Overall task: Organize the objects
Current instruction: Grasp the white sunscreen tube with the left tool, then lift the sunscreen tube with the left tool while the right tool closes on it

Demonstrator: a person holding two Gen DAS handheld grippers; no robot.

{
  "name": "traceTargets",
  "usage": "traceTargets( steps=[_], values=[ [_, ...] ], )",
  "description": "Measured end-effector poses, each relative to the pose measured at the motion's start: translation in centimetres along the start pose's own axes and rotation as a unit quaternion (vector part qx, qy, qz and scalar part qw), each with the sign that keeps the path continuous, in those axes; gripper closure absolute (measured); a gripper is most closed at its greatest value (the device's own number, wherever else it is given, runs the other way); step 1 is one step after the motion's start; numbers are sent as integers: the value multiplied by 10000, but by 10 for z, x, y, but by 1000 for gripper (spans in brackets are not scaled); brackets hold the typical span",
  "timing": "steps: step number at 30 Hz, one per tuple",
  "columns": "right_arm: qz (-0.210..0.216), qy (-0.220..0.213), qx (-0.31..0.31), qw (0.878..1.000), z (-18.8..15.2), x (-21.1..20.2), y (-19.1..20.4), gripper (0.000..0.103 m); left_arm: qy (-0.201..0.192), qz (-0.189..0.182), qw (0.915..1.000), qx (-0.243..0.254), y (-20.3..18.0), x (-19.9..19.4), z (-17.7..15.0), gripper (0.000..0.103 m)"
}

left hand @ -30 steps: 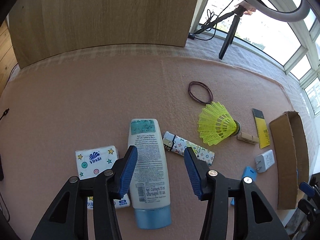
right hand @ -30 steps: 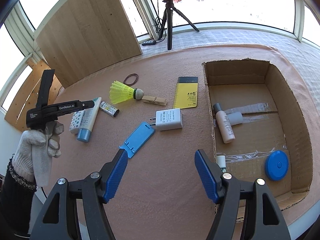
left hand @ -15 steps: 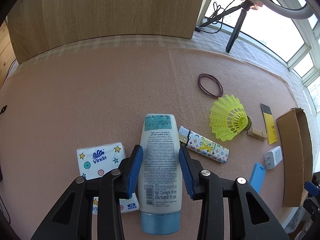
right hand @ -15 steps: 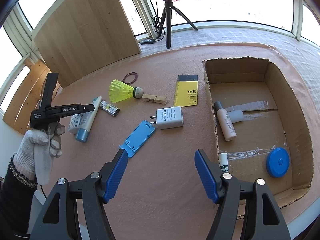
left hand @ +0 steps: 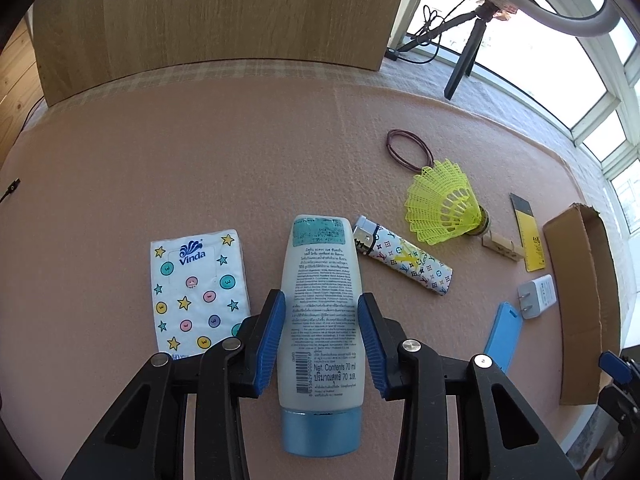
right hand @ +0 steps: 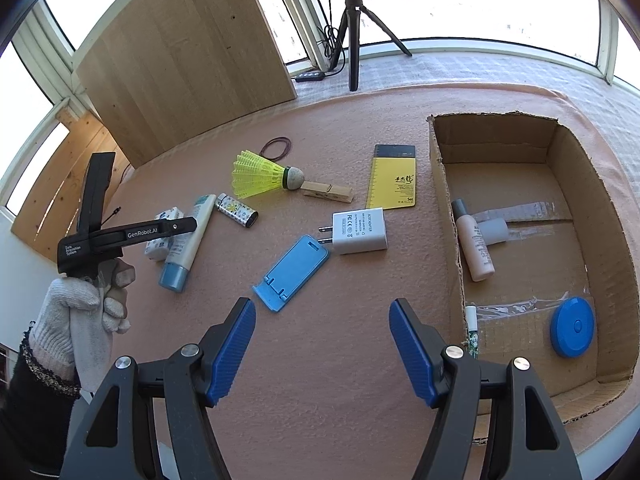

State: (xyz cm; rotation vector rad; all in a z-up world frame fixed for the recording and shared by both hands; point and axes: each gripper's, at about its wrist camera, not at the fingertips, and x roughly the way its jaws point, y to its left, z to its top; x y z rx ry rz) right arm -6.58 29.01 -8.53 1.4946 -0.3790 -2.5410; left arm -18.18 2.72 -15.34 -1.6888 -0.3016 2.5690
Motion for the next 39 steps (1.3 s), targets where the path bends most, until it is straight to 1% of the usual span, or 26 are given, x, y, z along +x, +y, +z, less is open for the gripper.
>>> traceTargets(
  steps=[10,16,21,24,26,31,35,39],
  values=[
    [113,78,-67,9999,-1,7,7,37,21,-228,9997,-26,-17,-16,-48,62],
    [228,190,-158,9994,1,18,16,37,107,-380,9992,67,-29,-23,-68,62],
    [558,266,-109,9980,1,31,28,37,188,-561,9982,43,-27,-28,-79,62],
    [786,232,59,9966,1,40,31,37,240,-644,9975,153,-25,-30,-84,60],
    [866,223,155,9959,1,46,34,37,251,-706,9969,227,-25,-31,-88,60],
    [1001,612,187,9929,3,73,42,37,300,-884,9954,210,-22,-32,-93,60],
    [1147,907,220,9890,5,92,50,37,280,-866,9954,289,-25,-32,-93,59],
    [1237,1035,267,9865,9,105,57,37,277,-877,9952,346,-27,-31,-94,58]
  ],
)
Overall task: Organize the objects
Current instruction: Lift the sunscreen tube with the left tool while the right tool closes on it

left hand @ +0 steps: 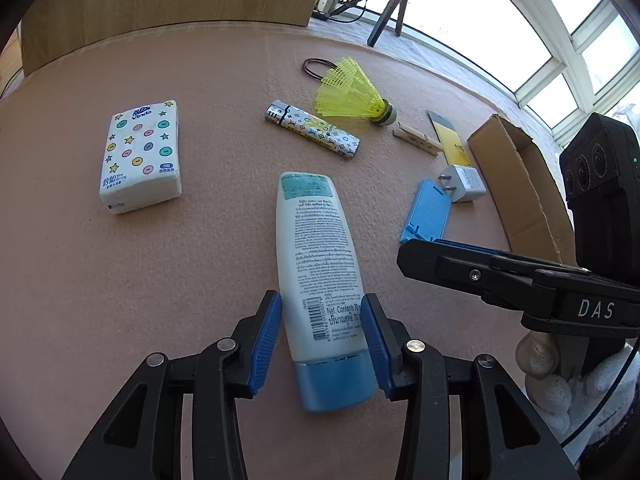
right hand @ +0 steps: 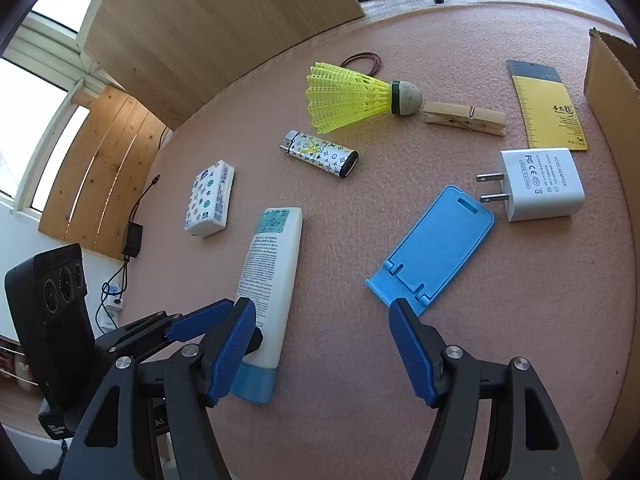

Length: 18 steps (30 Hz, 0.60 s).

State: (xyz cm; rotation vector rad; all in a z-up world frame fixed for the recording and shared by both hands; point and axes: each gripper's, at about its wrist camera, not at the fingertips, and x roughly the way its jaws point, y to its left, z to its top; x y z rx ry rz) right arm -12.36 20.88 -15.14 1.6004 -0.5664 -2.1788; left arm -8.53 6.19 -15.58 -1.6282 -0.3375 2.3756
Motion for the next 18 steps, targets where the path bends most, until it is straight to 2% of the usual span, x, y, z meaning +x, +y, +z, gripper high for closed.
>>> traceTargets(
  steps=[5,10,12,16,18],
  values=[
    [-3,21,-52,10000,6,5,10,46,17,-17,10000,25,-2,2,-1,57],
    [-108,-147,-189,9997,7,0,20,47,36,-83,10000,12,-1,2,-2,57],
    [-42,-81,-252,9996,8,2,23,49,45,-105,9999,0,-1,2,-2,57],
    [121,101,-247,9996,9,10,24,62,72,-130,9999,27,-2,4,-3,57],
    [187,174,-243,9994,8,14,25,64,82,-142,9999,26,-3,5,-3,57]
  ],
)
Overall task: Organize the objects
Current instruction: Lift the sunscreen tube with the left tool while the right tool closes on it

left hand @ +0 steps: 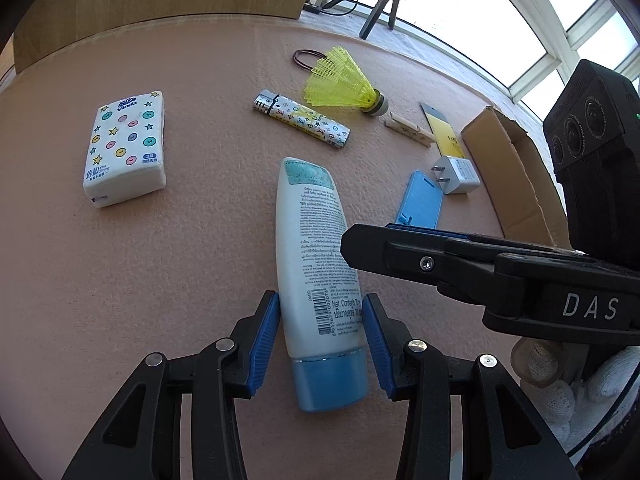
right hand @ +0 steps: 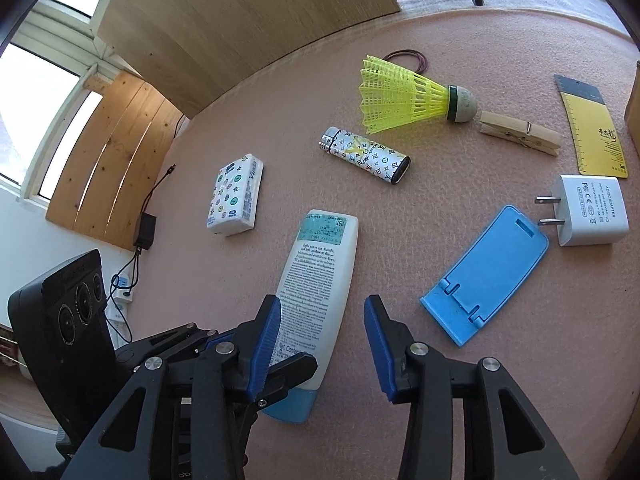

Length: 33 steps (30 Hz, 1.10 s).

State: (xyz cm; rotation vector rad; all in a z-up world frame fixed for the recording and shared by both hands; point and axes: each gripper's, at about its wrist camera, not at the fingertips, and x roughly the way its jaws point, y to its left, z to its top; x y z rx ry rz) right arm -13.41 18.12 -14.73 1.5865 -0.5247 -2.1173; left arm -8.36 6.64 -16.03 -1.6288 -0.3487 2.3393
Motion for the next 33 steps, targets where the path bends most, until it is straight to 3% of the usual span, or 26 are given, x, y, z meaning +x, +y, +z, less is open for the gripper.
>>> traceTargets(
  steps=[9,14,22,24,26,28,33],
  values=[
    [106,343,29,9994,-5,14,-3,67,91,-67,9999,-18,0,6,-2,57],
    [318,378,130,9987,-6,15,-7,73,95,-67,9999,-45,0,8,-2,57],
    [257,347,66,9990,-5,12,-4,74,68,-64,10000,-34,-8,6,-1,57],
    [209,269,15,9994,-4,6,-3,74,33,-91,10000,13,-14,2,1,59],
    [180,183,-23,9997,-3,-2,-3,76,-41,-172,9998,125,-24,-4,5,69],
    [269,144,-24,9995,-3,-10,-3,83,-102,-178,9994,267,-37,-8,10,70],
    [-24,-163,-56,9998,-1,-32,-9,84,-187,-164,9978,617,-69,-3,21,75]
  ],
)
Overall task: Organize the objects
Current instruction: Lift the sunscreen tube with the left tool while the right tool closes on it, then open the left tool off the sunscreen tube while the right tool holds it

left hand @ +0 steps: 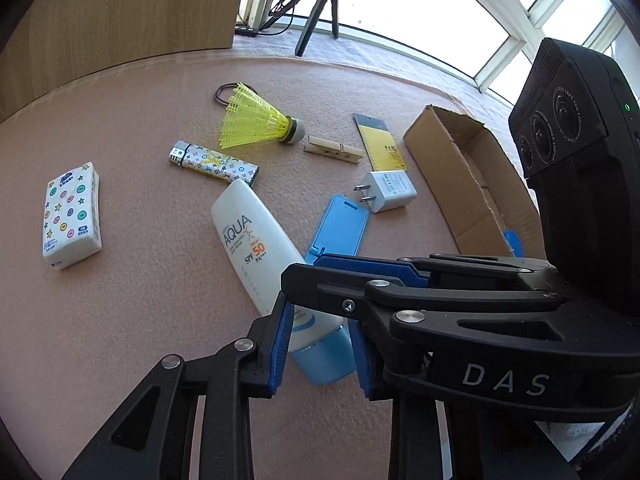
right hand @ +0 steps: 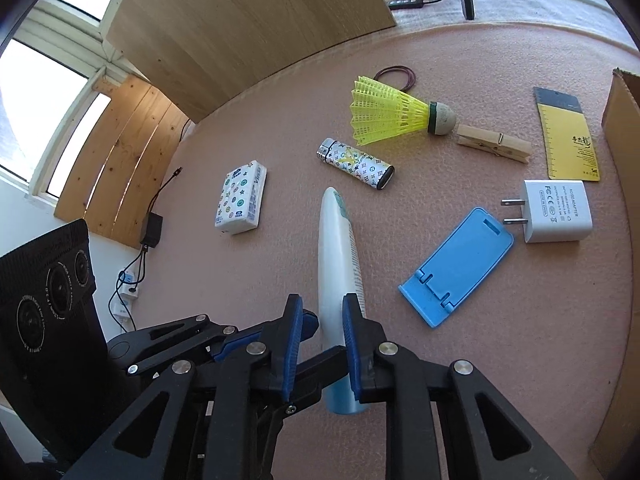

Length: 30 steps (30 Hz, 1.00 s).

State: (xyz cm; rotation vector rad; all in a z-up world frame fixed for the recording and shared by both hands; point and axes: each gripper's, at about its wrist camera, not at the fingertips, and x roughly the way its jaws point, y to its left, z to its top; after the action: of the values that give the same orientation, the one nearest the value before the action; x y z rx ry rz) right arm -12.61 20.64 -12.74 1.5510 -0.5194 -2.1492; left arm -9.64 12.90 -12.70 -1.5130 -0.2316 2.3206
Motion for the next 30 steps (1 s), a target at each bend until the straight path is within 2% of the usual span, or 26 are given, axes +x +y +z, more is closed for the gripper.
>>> traceTargets(
  steps=[1,3,4,7,9,10,13,14,18,20,30],
  values=[
    [7,-37,53,10000,1,-3,-5,86,52,-52,10000,6,-3,3,1,79],
    [183,-11,179,9997,0,-10,-15,100,90,-140,9998,52,-11,5,1,82],
    [283,-5,242,9993,-1,-13,-18,102,91,-117,9998,106,-15,6,1,82],
    [224,-62,147,9996,-6,-19,-20,102,89,-21,9999,139,-22,8,-1,82],
    [252,-64,124,9996,-7,-21,-23,99,99,23,9999,44,-17,7,-5,80],
    [254,-75,159,9995,-7,-23,-27,98,133,66,9999,-33,-11,8,-7,74],
    [146,-35,181,9997,-4,-20,-34,89,245,89,9994,-247,5,12,-12,42],
    [96,-12,179,9998,-3,-18,-36,86,247,89,9992,-305,9,14,-13,39],
    [52,251,40,9997,2,-7,-35,82,289,-74,9978,-595,22,22,-18,39],
    [34,375,-74,9993,3,-1,-29,77,270,-169,9970,-709,27,24,-19,39],
    [-105,609,-276,9977,6,15,-21,76,202,-138,9963,-824,36,26,-16,39]
  ],
)
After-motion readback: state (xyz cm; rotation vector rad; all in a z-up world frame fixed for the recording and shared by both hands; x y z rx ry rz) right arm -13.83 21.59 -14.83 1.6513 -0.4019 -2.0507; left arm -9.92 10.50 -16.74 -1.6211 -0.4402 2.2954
